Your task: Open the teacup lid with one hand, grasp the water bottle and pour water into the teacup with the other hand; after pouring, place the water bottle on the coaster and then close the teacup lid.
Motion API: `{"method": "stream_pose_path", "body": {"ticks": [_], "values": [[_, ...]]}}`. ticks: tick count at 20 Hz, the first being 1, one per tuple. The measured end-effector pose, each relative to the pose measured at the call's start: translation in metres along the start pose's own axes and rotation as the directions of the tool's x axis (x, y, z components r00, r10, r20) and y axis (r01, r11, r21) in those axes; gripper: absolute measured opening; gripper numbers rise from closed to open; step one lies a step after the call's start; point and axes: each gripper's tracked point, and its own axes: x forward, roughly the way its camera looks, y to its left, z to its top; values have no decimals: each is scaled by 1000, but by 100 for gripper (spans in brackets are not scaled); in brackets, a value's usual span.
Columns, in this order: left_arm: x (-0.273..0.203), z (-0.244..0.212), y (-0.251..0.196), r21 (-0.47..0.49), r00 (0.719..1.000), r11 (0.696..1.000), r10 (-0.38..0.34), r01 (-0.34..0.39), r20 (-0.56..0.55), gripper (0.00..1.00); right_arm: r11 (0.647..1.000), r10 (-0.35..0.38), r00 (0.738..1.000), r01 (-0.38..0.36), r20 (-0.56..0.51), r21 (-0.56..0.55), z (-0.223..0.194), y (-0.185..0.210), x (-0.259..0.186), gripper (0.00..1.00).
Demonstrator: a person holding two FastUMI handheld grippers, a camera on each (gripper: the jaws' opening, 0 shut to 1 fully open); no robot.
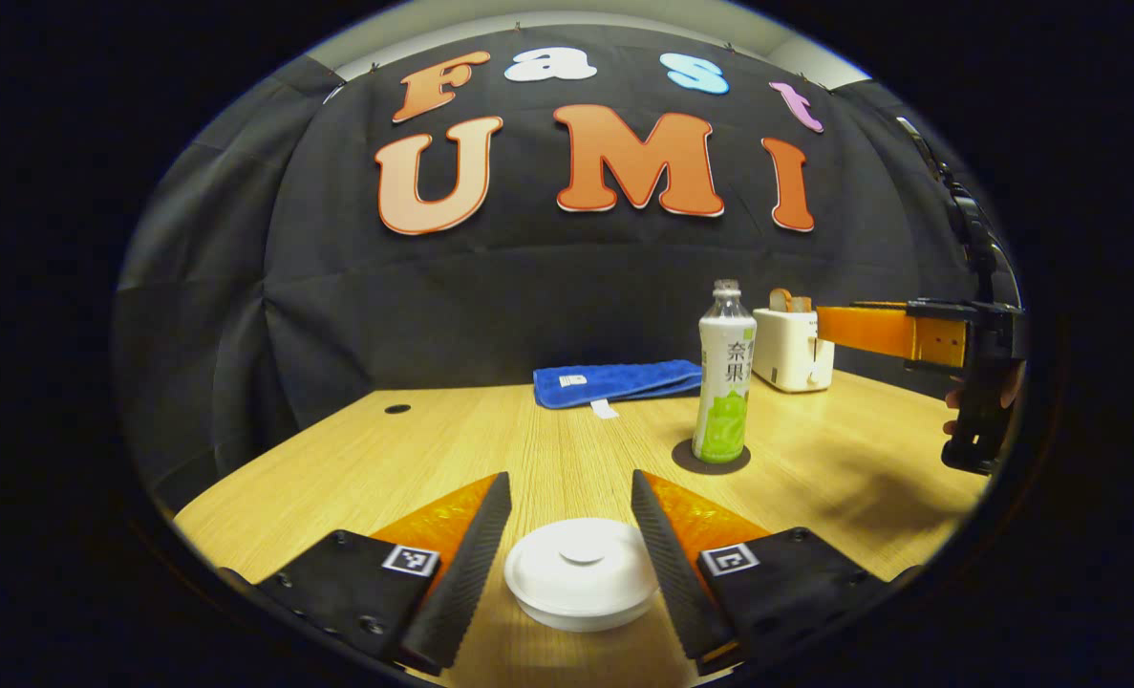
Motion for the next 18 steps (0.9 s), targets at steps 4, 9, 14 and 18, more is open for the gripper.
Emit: {"method": "stream_pose_path", "body": {"ticks": [4, 9, 14, 18], "values": [[-7, 51, 8, -49, 995, 999, 20, -15, 98, 99, 1000, -20, 999, 20, 34, -11, 23, -11, -25, 97], [-21, 109, 22, -65, 985, 997, 47, -37, 167, 95, 997, -59, 992, 64, 110, -44, 61, -21, -55, 100], [-35, 148, 24, -41, 972, 996, 81, -74, 220, 95, 996, -62, 988, 70, 138, -50, 77, -18, -72, 97], [-37, 163, 4, -42, 972, 998, 54, -45, 230, 99, 996, -69, 988, 75, 135, -42, 83, -18, -77, 97]]}}
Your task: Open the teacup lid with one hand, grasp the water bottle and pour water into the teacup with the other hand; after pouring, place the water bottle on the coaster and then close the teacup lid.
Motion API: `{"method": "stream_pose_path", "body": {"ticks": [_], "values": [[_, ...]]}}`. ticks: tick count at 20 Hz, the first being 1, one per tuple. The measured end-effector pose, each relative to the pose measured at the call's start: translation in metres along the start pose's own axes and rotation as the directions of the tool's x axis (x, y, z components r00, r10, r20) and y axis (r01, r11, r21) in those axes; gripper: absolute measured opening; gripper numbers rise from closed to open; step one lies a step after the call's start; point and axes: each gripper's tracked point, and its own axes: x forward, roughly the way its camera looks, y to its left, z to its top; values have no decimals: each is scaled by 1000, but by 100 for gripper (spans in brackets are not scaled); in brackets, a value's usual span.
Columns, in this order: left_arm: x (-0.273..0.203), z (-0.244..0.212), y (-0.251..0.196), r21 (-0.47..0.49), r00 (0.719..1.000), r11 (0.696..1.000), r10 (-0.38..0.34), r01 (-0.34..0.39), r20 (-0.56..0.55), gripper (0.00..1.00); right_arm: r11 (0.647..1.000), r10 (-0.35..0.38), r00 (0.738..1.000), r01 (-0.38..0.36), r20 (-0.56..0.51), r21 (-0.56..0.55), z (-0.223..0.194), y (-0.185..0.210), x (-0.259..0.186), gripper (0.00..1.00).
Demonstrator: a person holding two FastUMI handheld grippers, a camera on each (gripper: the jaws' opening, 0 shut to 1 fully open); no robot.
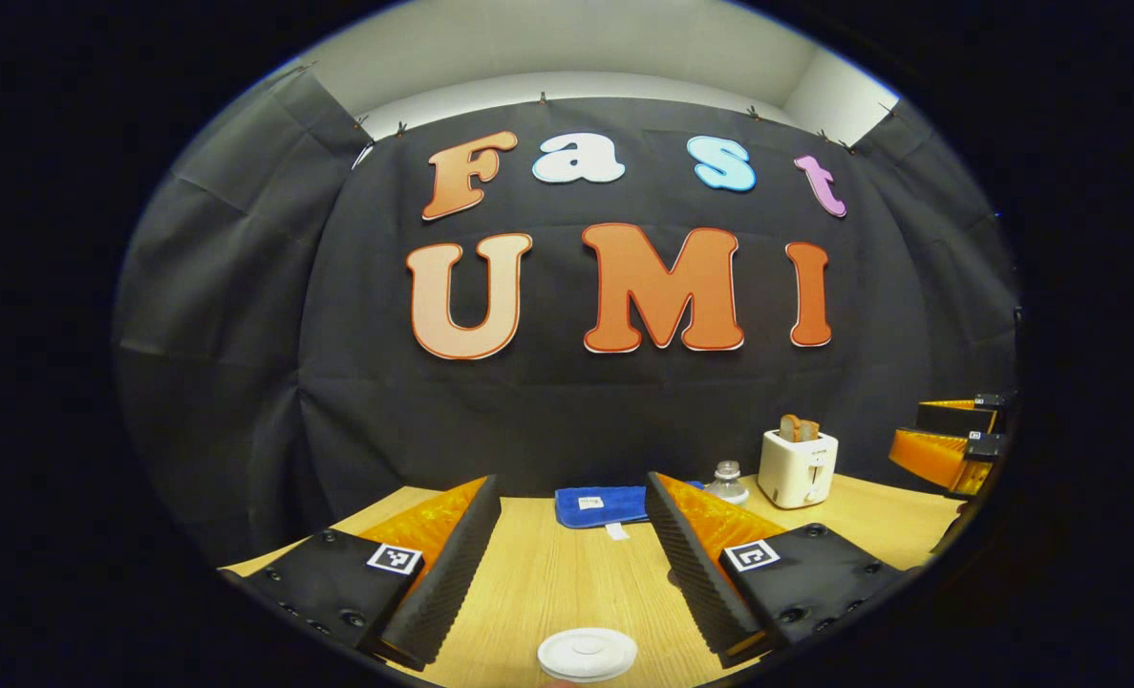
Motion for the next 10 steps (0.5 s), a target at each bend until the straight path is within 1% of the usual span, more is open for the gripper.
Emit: {"method": "stream_pose_path", "body": {"ticks": [1, 2, 4, 7, 8, 9, 10], "values": [[1, 5, -5, -3, 1000, 1000, -10, 10, 2, 99, 1000, -5, 1000, 5, -2, 5, 2, -2, 0, 97], [2, 7, -8, -6, 1000, 1000, -12, 12, 3, 94, 1000, -12, 1000, 12, 1, 11, 6, -3, 0, 97], [4, 8, -14, -3, 1000, 1000, -20, 20, 0, 99, 1000, -26, 1000, 26, 14, 13, 11, -6, -1, 97], [5, 9, -20, -9, 1000, 1000, -29, 29, 5, 99, 999, -43, 999, 43, 32, -2, 15, -9, -1, 96], [4, 11, -20, -11, 1000, 1000, -26, 26, 10, 95, 999, -42, 999, 42, 35, -6, 15, -9, -1, 96], [4, 13, -19, -7, 1000, 1000, -18, 18, 20, 95, 999, -42, 998, 42, 37, -10, 16, -8, -1, 96], [3, 16, -18, -6, 999, 1000, -12, 12, 30, 99, 999, -39, 998, 39, 39, -12, 17, -7, 0, 96]]}}
